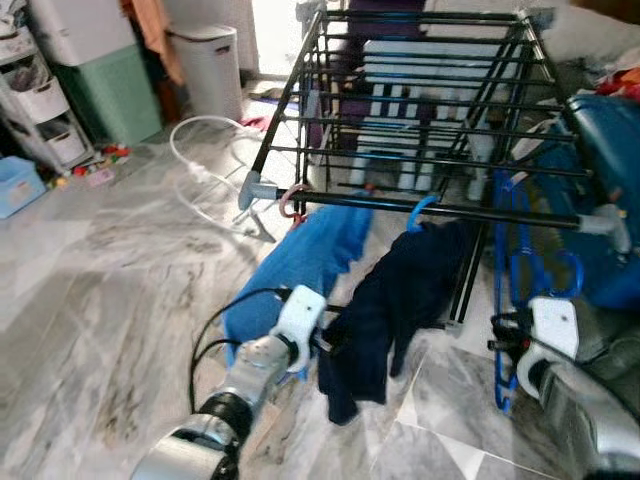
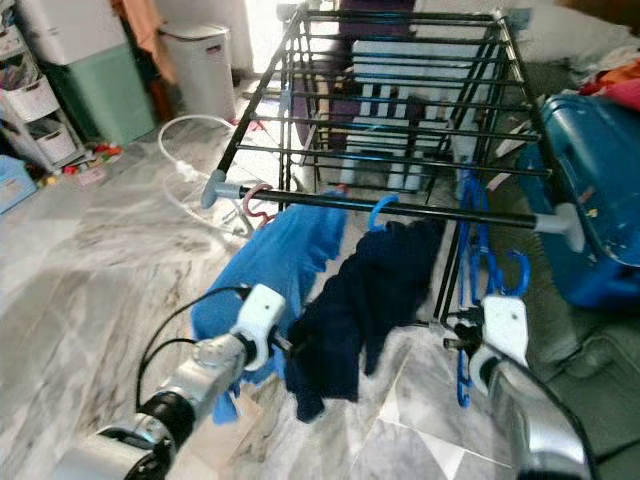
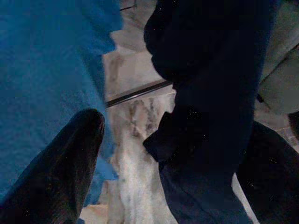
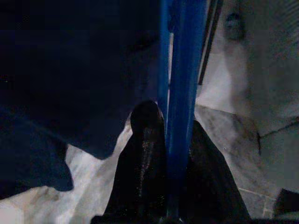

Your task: Hang hanger

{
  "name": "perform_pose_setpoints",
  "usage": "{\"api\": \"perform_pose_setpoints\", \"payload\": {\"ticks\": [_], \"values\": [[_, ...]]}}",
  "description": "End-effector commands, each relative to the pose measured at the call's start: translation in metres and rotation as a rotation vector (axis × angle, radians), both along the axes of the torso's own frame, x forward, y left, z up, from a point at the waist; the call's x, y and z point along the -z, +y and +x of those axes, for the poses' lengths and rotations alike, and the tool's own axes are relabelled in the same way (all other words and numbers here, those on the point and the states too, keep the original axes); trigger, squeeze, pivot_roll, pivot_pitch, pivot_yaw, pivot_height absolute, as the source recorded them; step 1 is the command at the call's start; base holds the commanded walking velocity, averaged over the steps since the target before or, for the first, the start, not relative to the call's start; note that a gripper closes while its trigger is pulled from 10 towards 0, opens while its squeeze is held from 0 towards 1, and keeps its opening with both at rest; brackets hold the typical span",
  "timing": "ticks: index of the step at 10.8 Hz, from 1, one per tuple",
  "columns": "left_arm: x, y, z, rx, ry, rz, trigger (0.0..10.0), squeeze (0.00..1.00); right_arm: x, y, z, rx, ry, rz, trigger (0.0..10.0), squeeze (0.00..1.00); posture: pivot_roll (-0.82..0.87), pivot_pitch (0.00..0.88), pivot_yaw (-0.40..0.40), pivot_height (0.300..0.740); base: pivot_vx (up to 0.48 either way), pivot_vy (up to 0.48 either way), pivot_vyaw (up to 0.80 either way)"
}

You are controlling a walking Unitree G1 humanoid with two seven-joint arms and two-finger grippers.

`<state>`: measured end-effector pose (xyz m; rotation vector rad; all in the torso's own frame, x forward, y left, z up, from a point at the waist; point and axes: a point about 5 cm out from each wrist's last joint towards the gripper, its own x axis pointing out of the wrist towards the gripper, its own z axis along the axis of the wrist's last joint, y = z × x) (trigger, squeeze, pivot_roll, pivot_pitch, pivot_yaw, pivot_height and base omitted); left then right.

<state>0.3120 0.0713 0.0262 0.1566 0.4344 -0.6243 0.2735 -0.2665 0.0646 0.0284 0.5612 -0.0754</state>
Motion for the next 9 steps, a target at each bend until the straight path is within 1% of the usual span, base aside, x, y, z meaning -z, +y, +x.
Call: {"api": "perform_pose_setpoints", "payload": {"ticks": [1, 2, 3, 6, 7, 8, 9], "values": [[0.002, 0.012, 0.000, -0.018, 0.008, 0.011, 10.0, 0.00, -0.009, -0.008, 0.009, -0.011, -0.017, -0.022, 0.0, 0.00, 0.00, 0.083, 0.021, 0.740, 0.000, 0.000, 0.00], [0.002, 0.020, 0.001, -0.037, 0.004, 0.022, 10.0, 0.00, -0.015, -0.014, 0.019, -0.016, -0.023, -0.024, 0.0, 0.00, 0.01, 0.090, 0.022, 0.740, 0.000, 0.000, 0.00], [0.003, 0.029, 0.000, -0.050, 0.002, 0.034, 10.0, 0.00, -0.021, -0.017, 0.029, -0.033, -0.027, -0.039, 0.0, 0.00, 0.04, 0.100, 0.017, 0.740, 0.000, 0.000, 0.00], [0.002, 0.036, 0.000, -0.062, -0.008, 0.041, 10.0, 0.00, -0.031, -0.017, 0.056, -0.061, -0.023, -0.055, 0.0, 0.00, 0.08, 0.109, 0.011, 0.740, 0.000, 0.000, 0.00], [0.002, 0.037, 0.000, -0.064, -0.010, 0.043, 10.0, 0.00, -0.033, -0.018, 0.060, -0.061, -0.022, -0.056, 0.0, 0.00, 0.09, 0.109, 0.010, 0.740, 0.000, 0.000, 0.00], [0.002, 0.042, -0.001, -0.072, -0.012, 0.050, 10.0, 0.00, -0.040, -0.018, 0.069, -0.069, -0.026, -0.075, 0.0, 0.00, 0.11, 0.119, 0.002, 0.740, 0.000, 0.000, 0.00], [0.003, 0.046, -0.003, -0.079, -0.011, 0.055, 10.0, 0.00, -0.043, -0.021, 0.072, -0.050, -0.029, -0.071, 0.0, 0.00, 0.12, 0.125, -0.002, 0.740, 0.000, 0.000, 0.00]]}}
